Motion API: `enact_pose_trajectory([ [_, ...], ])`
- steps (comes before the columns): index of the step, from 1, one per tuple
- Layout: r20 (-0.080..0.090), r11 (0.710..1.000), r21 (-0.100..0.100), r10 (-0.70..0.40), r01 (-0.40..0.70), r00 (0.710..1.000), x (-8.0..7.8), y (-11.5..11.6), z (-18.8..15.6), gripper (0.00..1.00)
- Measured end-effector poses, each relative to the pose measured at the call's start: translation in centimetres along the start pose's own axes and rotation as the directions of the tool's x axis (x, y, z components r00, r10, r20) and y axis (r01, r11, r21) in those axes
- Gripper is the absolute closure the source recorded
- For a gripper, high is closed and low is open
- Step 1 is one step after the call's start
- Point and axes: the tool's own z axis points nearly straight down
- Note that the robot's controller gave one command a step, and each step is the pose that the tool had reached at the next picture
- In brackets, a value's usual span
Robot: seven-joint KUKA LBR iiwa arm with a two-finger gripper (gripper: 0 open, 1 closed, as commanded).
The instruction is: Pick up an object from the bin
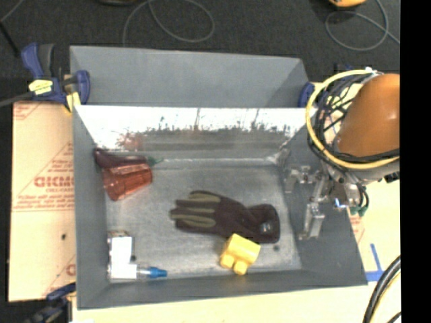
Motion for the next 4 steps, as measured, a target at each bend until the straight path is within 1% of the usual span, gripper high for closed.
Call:
enact_pose_trajectory([
  [1, 0.008, 1.0, 0.002, -0.004, 0.004, 1.0, -0.1, 0.0, -0.4, 0.0],
  [2, 0.012, 0.998, 0.0, 0.06, -0.06, 0.998, -1.1, 2.9, 5.9, 0.0],
  [3, 0.012, 0.99, -0.002, 0.138, -0.138, 0.99, -3.8, 8.1, 6.6, 0.0],
  [4, 0.015, 0.971, -0.002, 0.241, -0.241, 0.97, -2.6, 4.4, 9.2, 0.0],
])
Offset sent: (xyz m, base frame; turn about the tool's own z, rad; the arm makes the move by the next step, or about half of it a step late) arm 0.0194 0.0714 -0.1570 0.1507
